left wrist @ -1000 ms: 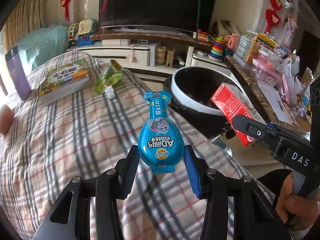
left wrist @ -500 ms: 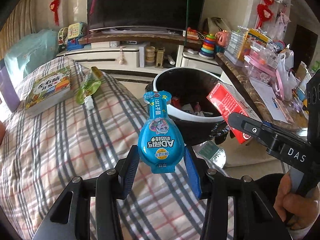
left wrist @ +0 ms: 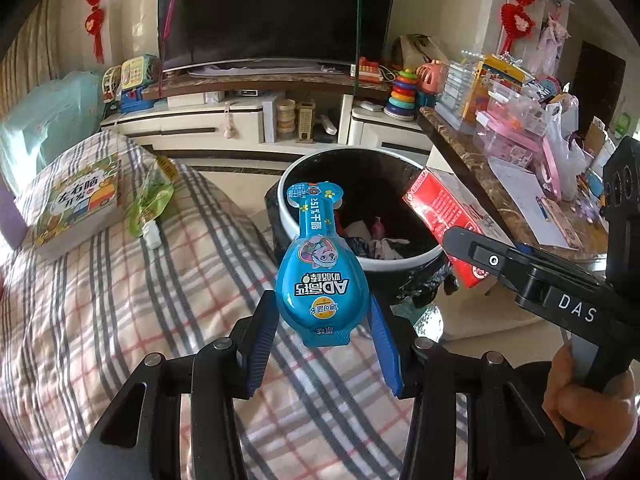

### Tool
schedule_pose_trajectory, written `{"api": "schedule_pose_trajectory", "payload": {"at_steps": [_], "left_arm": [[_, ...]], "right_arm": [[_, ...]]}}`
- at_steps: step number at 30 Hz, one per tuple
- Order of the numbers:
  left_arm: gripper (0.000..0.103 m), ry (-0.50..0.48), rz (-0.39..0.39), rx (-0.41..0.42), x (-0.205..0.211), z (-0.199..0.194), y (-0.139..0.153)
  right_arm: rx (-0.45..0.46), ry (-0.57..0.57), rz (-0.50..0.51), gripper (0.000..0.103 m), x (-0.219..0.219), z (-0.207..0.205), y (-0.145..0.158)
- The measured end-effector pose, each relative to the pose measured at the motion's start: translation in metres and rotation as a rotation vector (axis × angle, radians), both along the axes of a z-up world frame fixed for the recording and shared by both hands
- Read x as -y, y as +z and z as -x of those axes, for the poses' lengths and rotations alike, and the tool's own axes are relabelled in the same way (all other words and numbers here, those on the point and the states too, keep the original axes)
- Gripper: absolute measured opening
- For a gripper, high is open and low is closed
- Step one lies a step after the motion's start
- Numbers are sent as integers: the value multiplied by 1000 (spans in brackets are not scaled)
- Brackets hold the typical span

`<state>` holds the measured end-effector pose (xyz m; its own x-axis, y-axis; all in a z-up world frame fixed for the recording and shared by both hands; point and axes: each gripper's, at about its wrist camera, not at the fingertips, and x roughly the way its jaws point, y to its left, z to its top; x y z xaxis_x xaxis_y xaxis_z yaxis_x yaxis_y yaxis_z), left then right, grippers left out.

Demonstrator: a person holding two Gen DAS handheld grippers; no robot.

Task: Collect trash
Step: 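Carry the blue toy and milk carton over the bin with both tools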

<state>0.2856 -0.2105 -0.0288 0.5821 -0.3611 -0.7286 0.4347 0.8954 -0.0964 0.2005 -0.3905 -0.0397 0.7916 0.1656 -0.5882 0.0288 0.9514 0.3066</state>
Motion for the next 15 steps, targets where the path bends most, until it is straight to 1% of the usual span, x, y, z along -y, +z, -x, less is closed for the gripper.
{"api": "schedule_pose_trajectory", "payload": {"at_steps": [15], "left_arm": [[44, -24, -10, 15, 17, -12, 2]], "right_arm": [[2, -23, 6, 52, 14, -10, 4]]}}
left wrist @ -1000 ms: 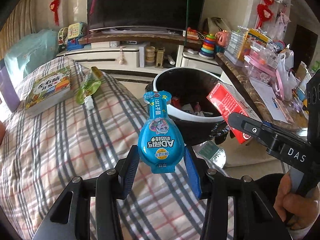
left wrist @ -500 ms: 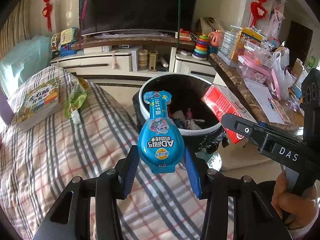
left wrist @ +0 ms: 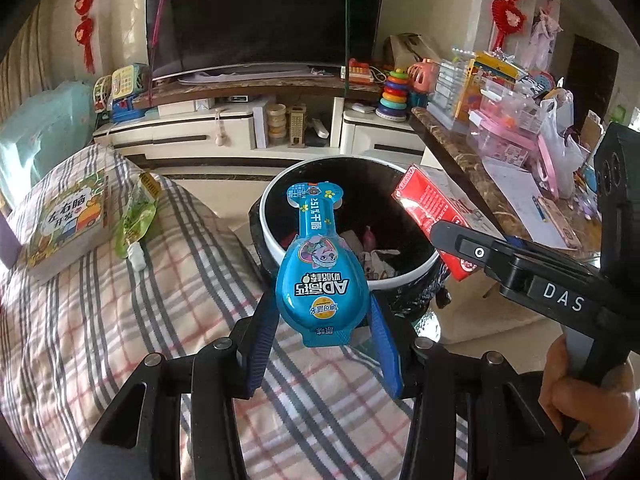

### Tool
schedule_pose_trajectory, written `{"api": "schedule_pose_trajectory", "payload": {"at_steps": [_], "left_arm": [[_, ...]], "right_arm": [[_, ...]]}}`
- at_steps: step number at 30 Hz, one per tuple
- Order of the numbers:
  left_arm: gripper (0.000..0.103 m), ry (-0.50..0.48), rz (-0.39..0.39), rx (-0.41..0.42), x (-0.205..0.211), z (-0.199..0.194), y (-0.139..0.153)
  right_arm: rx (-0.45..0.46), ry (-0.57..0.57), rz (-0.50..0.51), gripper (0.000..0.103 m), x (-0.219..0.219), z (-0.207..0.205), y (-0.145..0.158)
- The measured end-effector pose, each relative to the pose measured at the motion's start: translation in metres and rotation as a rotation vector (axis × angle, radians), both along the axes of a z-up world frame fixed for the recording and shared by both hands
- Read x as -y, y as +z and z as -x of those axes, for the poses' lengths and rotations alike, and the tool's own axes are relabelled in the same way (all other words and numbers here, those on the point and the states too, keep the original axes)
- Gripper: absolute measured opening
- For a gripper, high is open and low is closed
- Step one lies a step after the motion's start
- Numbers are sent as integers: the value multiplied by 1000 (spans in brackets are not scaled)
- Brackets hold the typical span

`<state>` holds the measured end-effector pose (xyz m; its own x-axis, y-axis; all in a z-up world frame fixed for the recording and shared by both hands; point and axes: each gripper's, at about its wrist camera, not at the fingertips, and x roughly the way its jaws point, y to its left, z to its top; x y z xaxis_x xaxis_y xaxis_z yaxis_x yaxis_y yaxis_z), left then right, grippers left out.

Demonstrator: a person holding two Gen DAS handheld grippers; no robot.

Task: Collect trash
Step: 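Carry the blue toy and milk carton over the bin with both tools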

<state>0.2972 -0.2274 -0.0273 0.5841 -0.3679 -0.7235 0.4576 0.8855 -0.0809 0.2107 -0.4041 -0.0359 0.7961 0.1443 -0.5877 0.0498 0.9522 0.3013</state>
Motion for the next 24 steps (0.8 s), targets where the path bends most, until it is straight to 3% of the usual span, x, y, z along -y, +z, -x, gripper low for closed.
{"api": "schedule_pose_trajectory", "payload": {"at_steps": [24], "left_arm": [[44, -6, -17, -8, 22, -35, -6]], "right_arm": [[-18, -16, 13, 52, 19, -27, 3]]}}
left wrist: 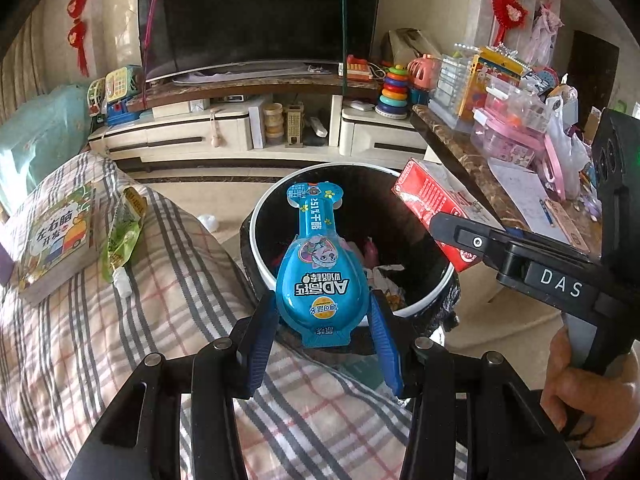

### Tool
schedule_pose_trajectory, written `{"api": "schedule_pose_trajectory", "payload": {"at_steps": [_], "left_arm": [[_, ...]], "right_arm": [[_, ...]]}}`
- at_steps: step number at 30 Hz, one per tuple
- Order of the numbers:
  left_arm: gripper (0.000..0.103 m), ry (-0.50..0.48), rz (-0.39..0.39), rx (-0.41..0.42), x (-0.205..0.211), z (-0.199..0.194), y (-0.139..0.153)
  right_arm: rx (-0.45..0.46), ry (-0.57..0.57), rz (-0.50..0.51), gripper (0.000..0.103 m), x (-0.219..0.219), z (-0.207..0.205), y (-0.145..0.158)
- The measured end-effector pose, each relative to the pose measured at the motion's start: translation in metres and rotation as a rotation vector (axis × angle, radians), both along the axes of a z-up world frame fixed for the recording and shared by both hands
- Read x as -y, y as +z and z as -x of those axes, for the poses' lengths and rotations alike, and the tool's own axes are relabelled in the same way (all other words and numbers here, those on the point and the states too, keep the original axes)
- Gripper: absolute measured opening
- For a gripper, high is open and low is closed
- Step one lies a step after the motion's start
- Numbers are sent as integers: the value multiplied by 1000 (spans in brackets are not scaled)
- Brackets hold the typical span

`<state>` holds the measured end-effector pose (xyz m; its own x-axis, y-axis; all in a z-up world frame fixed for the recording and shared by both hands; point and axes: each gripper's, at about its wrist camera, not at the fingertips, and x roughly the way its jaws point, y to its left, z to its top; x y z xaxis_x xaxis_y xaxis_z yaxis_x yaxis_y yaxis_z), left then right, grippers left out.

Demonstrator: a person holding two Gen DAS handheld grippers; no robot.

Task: Collect trash
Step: 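Carry the blue toy and milk carton over the bin with both tools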

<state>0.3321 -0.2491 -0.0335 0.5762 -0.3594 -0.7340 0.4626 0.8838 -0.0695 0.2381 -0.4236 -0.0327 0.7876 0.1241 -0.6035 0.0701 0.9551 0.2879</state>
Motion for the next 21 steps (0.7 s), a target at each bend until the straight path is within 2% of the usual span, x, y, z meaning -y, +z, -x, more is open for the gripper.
{"api": "schedule_pose_trajectory", "payload": {"at_steps": [21], "left_arm": [[44, -13, -27, -8, 22, -32, -8]], "right_arm": [[-48, 7, 9, 52, 9, -32, -3]]}}
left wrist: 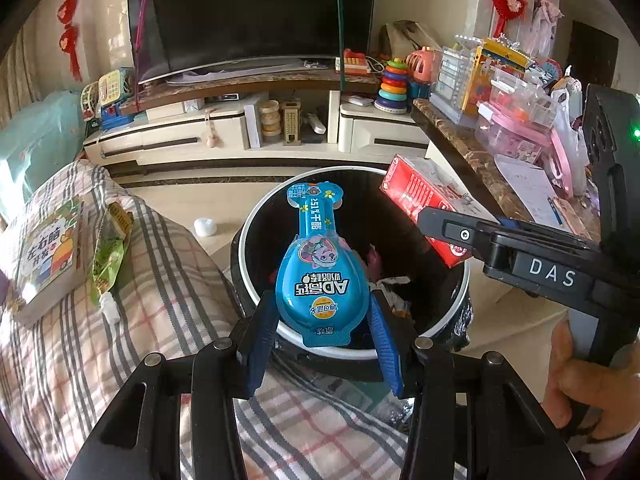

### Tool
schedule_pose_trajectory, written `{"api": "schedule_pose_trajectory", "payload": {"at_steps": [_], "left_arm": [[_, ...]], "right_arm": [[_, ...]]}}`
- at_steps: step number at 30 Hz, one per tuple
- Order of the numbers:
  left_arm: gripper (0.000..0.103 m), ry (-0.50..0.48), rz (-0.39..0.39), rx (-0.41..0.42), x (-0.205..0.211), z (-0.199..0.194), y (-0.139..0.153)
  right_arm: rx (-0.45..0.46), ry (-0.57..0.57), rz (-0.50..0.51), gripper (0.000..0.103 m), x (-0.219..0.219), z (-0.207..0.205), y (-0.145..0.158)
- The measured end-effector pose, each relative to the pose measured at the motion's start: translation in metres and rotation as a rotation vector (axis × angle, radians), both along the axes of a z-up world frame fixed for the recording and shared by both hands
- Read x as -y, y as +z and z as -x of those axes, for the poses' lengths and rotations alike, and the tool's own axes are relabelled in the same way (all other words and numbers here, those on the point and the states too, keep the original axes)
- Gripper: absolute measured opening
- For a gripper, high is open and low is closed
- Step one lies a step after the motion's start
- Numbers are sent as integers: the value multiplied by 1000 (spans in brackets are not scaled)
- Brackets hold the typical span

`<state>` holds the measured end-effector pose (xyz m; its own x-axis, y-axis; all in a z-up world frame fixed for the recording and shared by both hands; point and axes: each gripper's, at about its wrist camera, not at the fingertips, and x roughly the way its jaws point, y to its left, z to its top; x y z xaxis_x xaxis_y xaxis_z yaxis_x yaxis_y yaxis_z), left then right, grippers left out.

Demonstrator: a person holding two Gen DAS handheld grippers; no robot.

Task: Collect trash
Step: 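Carry the blue toy and milk carton over the bin with both tools, then open both tools to drop the blue toy and milk carton into the bin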

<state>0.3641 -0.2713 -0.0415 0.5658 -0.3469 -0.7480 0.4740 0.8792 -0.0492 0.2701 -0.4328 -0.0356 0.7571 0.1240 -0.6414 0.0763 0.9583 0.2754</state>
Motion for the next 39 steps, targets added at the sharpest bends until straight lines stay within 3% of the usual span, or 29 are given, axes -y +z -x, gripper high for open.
{"api": "schedule_pose_trajectory", "payload": {"at_steps": [39], "left_arm": [[44, -15, -37, -61, 23, -49, -17]], "right_arm": [[-57, 5, -4, 52, 7, -27, -8]]}}
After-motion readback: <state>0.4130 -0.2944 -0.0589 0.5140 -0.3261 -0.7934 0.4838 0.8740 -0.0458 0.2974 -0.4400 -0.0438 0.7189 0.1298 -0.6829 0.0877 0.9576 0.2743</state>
